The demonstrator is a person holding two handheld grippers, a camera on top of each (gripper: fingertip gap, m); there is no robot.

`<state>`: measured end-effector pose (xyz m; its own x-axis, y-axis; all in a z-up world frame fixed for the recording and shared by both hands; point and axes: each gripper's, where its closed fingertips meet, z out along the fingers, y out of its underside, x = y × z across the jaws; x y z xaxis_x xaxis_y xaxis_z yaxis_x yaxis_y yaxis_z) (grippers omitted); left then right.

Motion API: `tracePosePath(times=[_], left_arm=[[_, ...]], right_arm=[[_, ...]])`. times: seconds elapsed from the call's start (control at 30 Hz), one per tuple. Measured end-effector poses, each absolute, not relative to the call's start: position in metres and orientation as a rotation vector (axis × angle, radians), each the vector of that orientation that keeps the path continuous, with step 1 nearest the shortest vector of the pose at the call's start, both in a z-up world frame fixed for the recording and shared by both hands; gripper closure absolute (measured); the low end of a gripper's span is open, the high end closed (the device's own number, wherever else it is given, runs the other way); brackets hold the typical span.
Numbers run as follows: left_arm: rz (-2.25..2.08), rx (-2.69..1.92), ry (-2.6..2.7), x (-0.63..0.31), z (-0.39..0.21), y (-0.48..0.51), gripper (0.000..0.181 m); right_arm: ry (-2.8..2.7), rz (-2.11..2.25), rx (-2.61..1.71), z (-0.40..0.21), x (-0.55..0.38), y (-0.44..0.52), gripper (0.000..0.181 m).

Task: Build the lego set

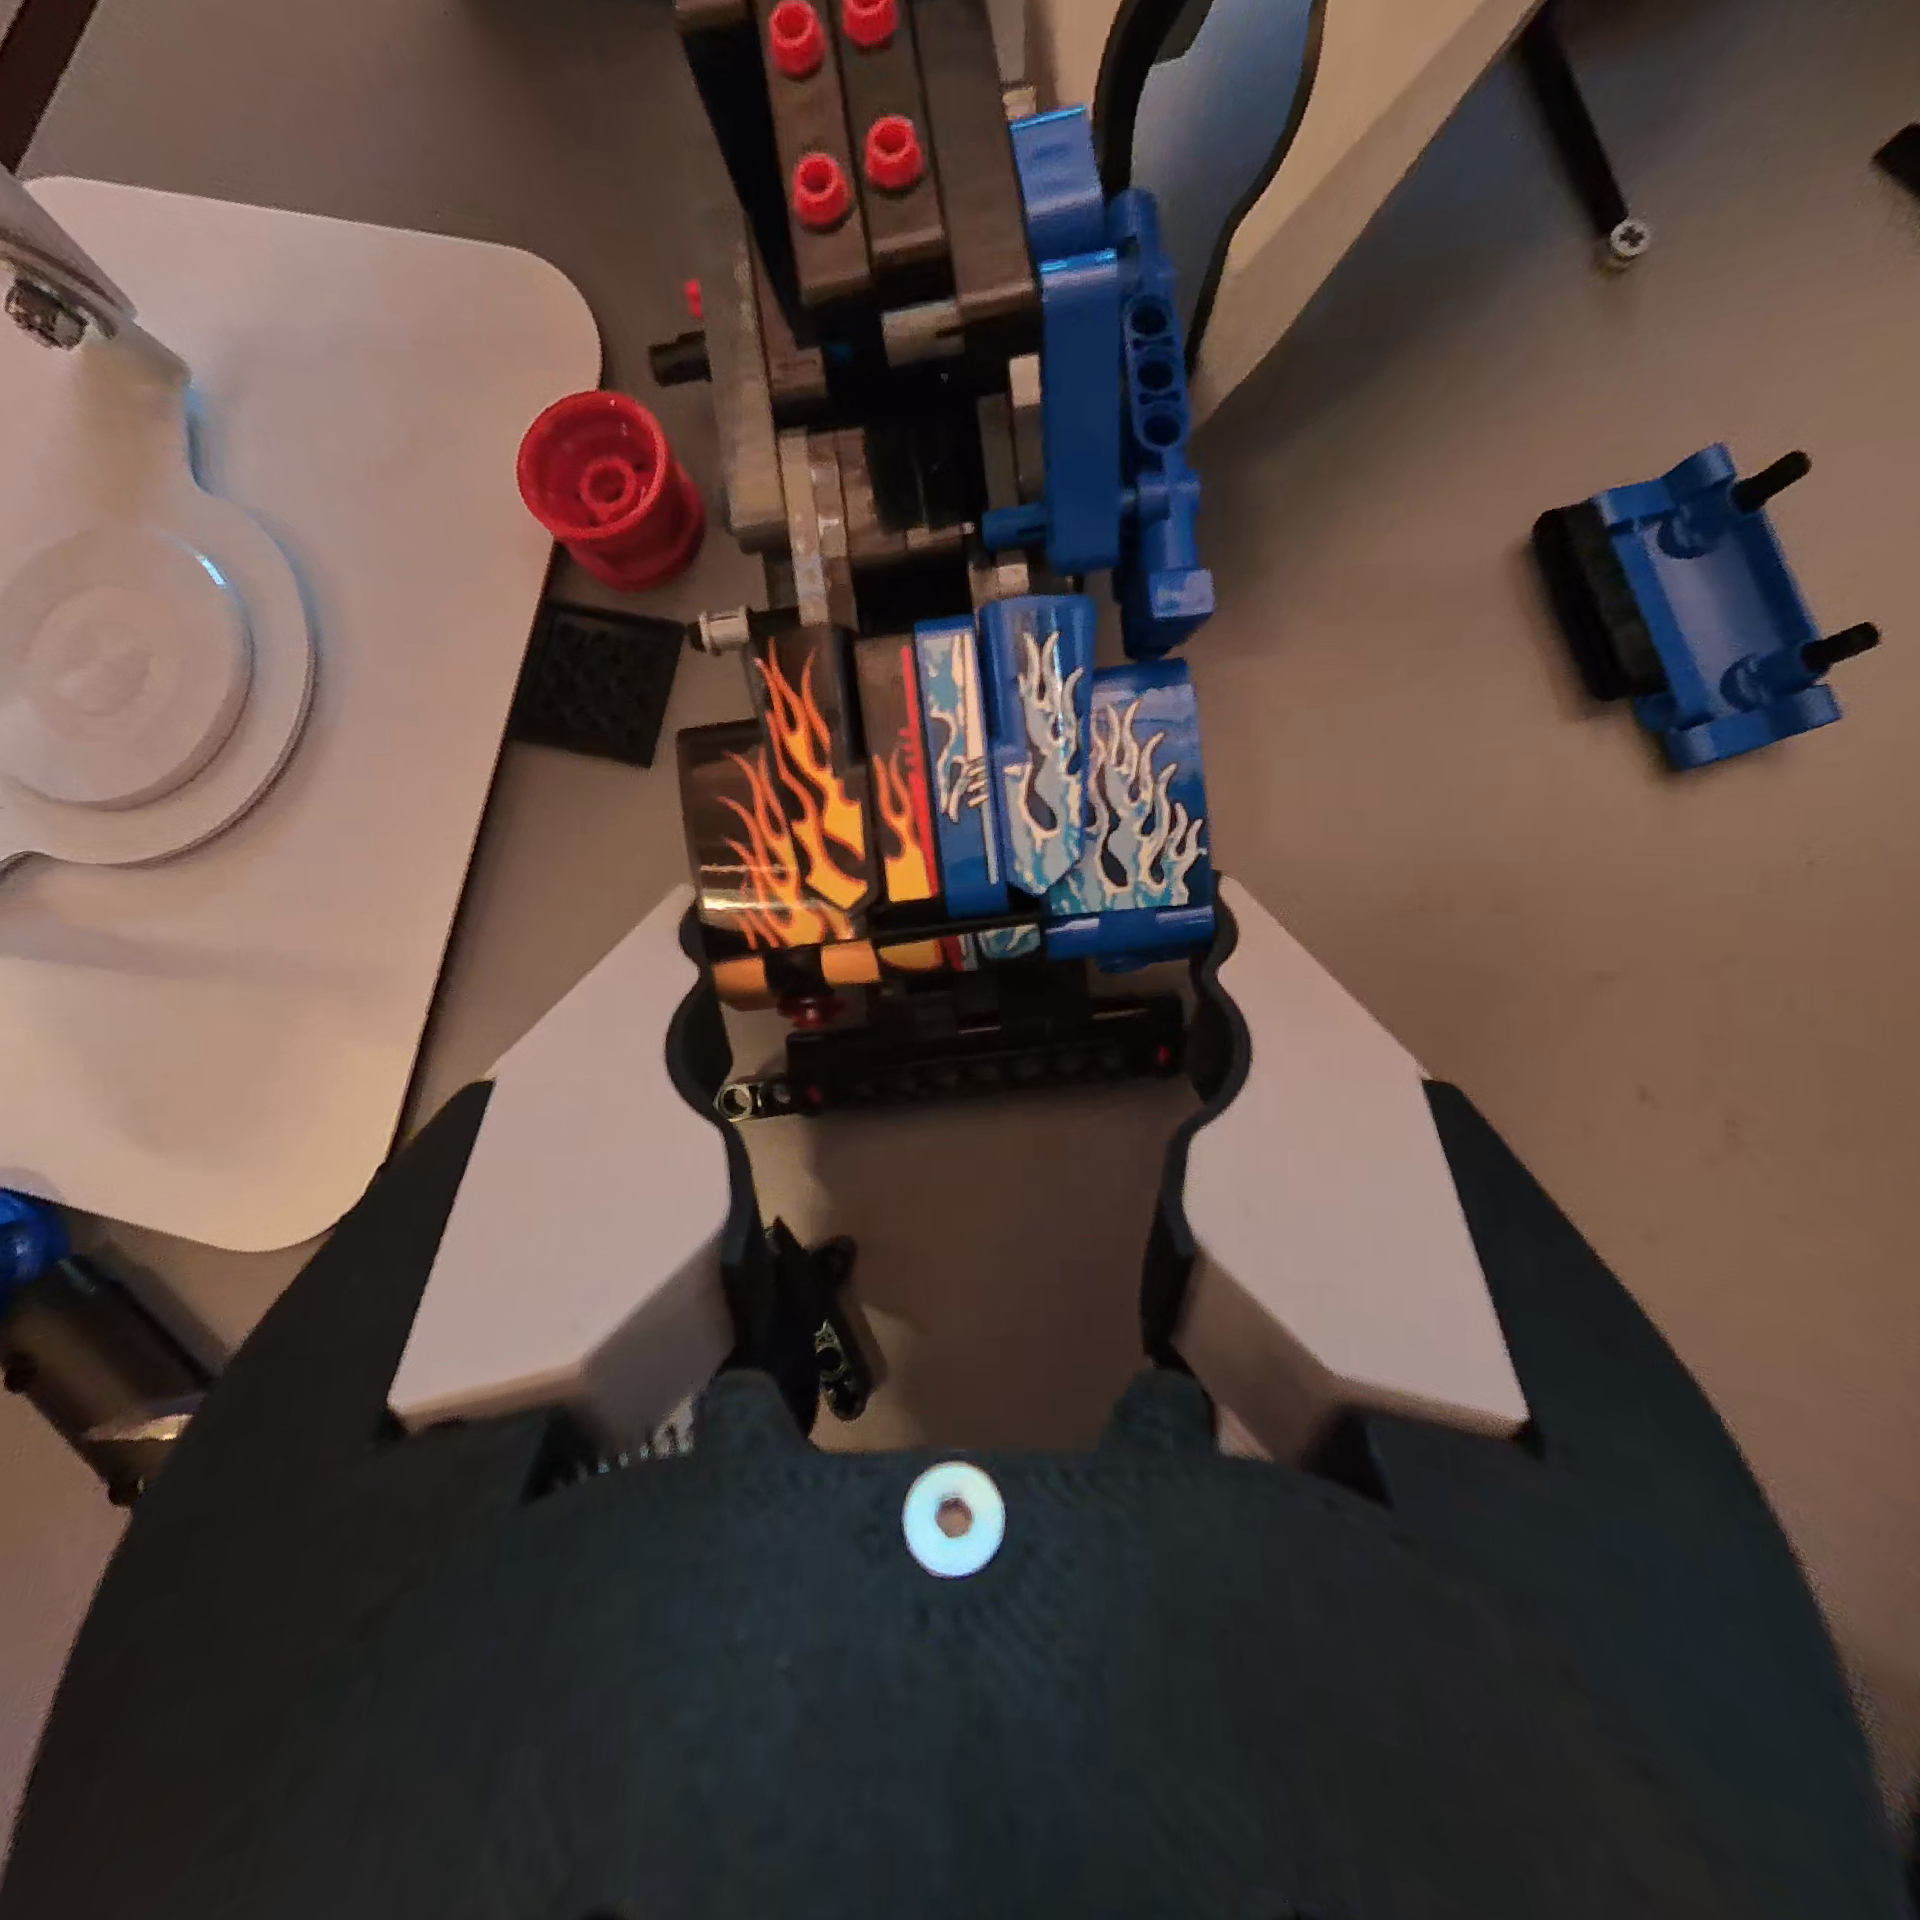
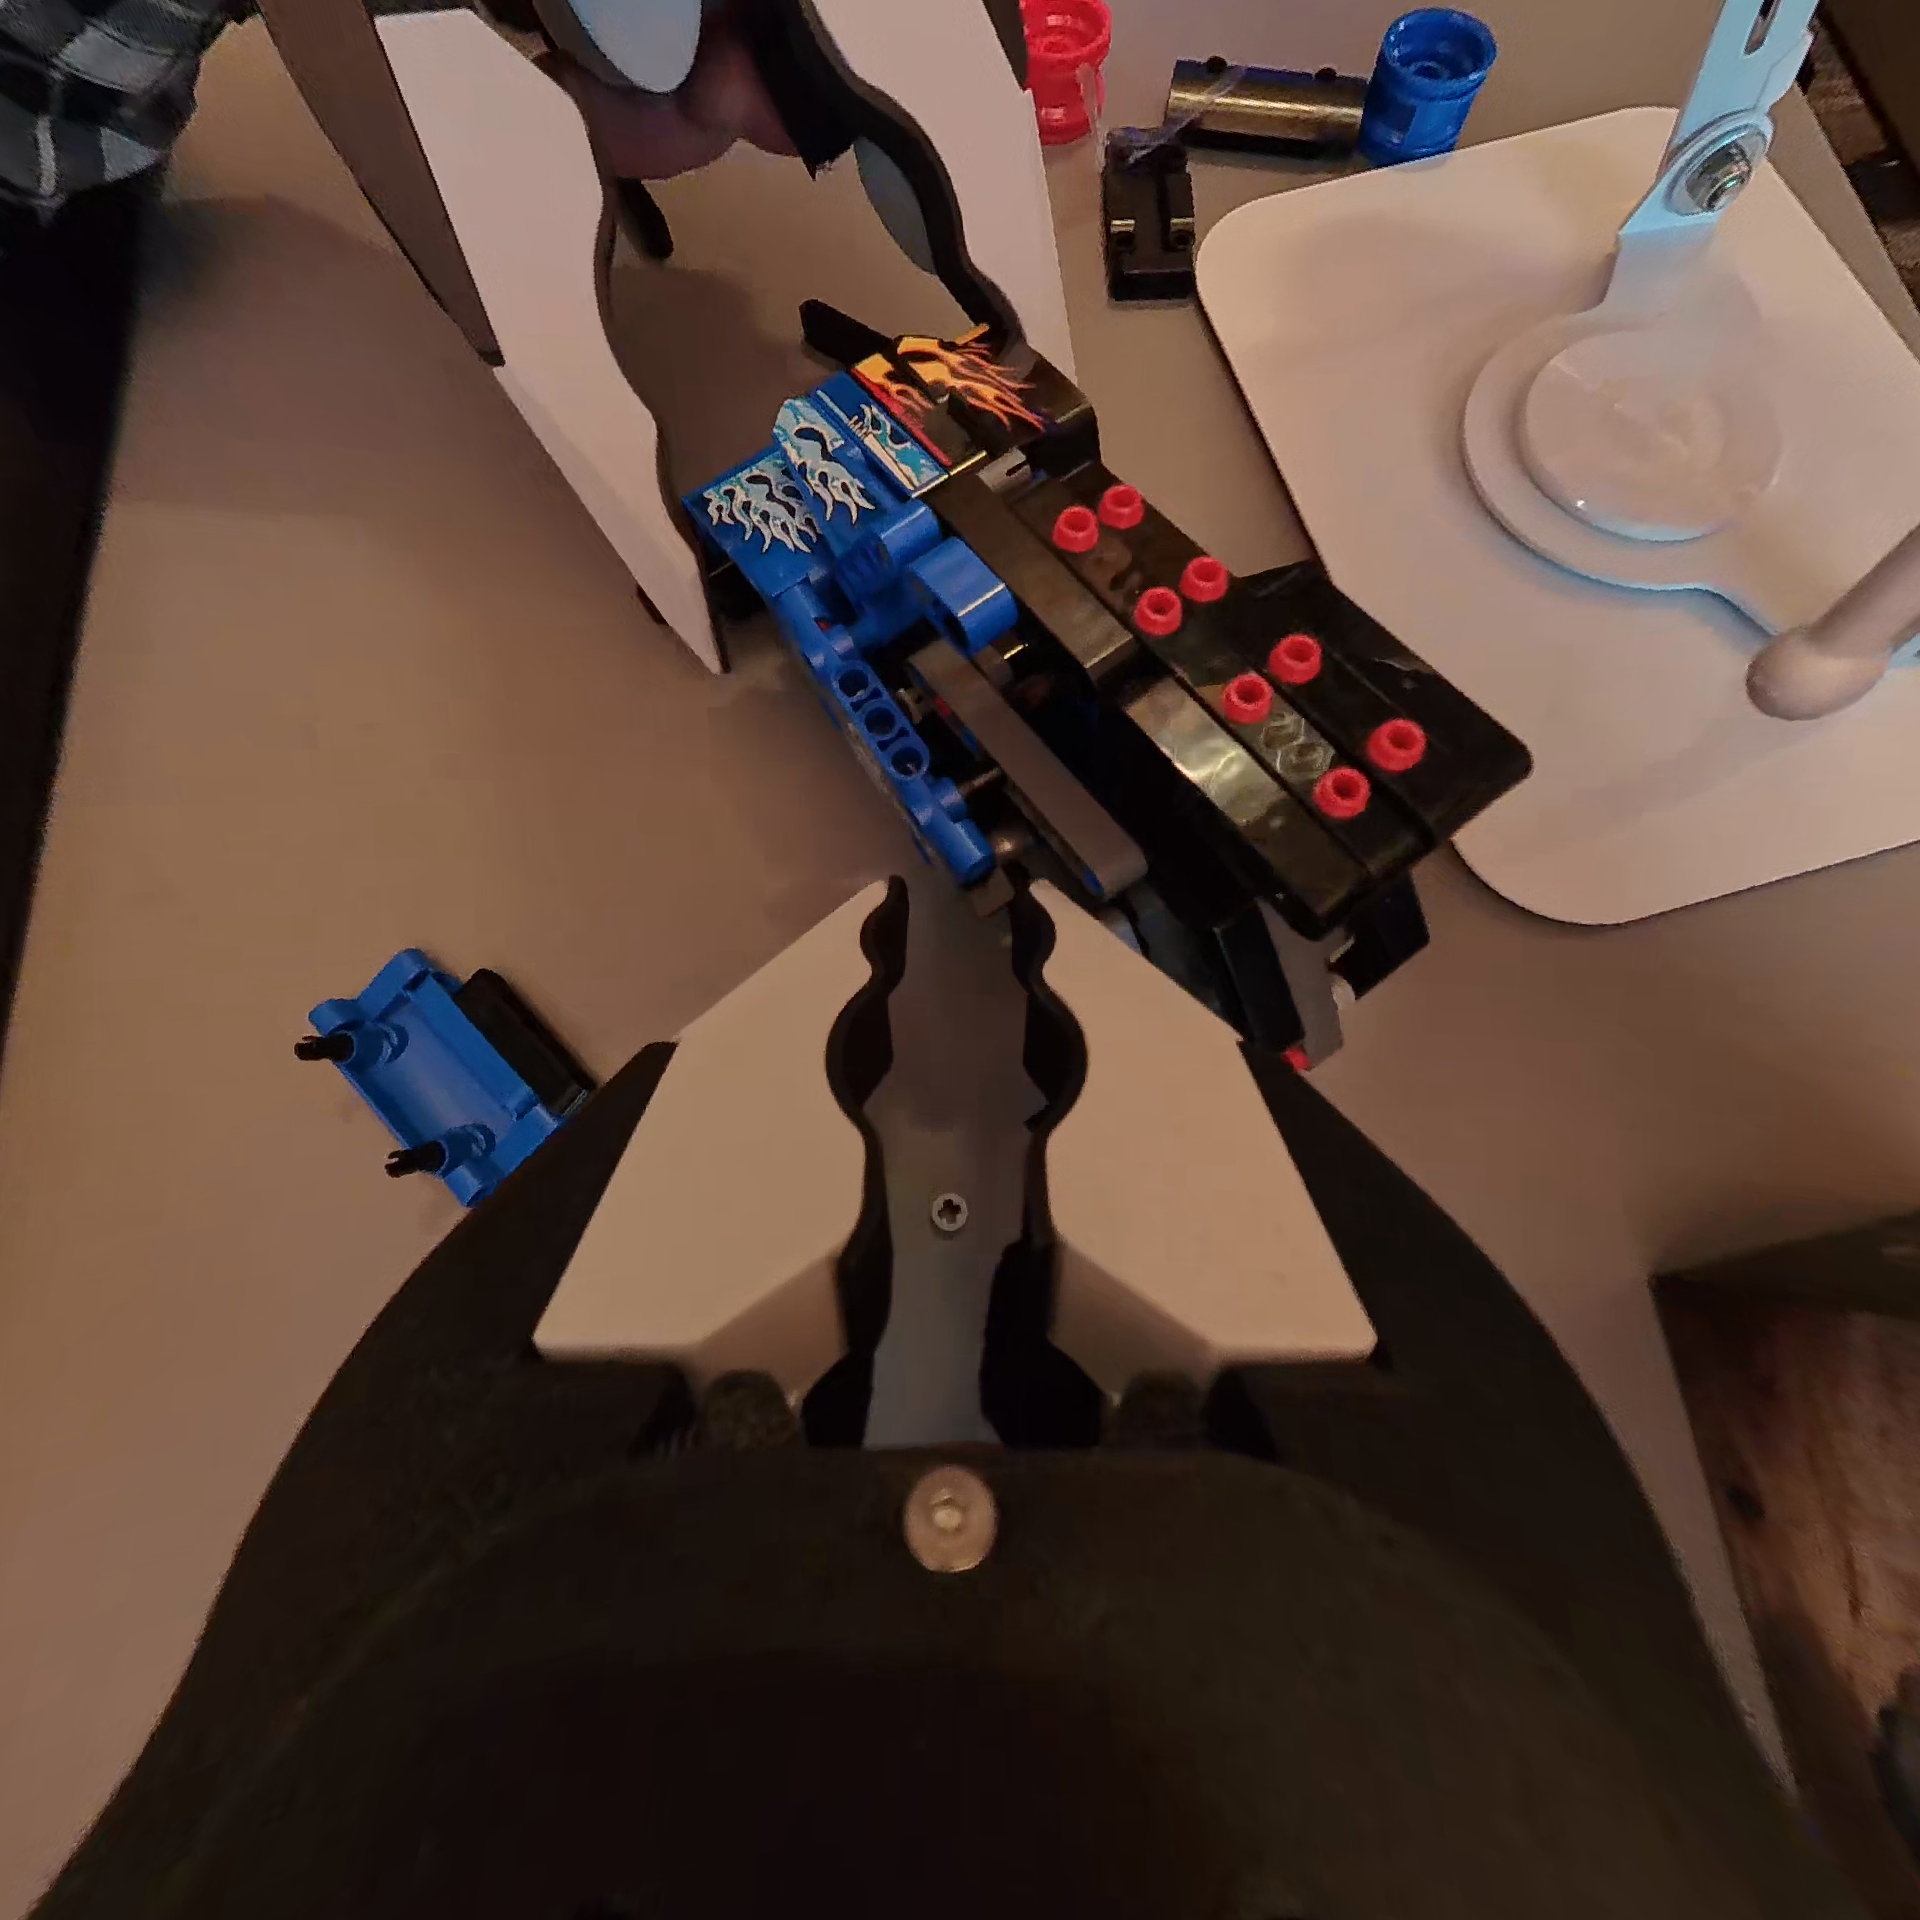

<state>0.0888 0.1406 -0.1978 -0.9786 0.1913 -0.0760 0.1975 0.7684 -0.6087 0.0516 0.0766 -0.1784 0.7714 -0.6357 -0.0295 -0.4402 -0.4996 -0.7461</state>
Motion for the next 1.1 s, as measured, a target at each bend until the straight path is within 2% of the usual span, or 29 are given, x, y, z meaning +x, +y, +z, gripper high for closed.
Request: tracePosePath(times=[1.1], left_arm=[[-1.246,0.282,3.076,0.0792,-0.1902,0.1387,0.094]], right_arm=[[0.770,-0.354,-2.165,-0.1799,0.0517,0.0798,0.162]])
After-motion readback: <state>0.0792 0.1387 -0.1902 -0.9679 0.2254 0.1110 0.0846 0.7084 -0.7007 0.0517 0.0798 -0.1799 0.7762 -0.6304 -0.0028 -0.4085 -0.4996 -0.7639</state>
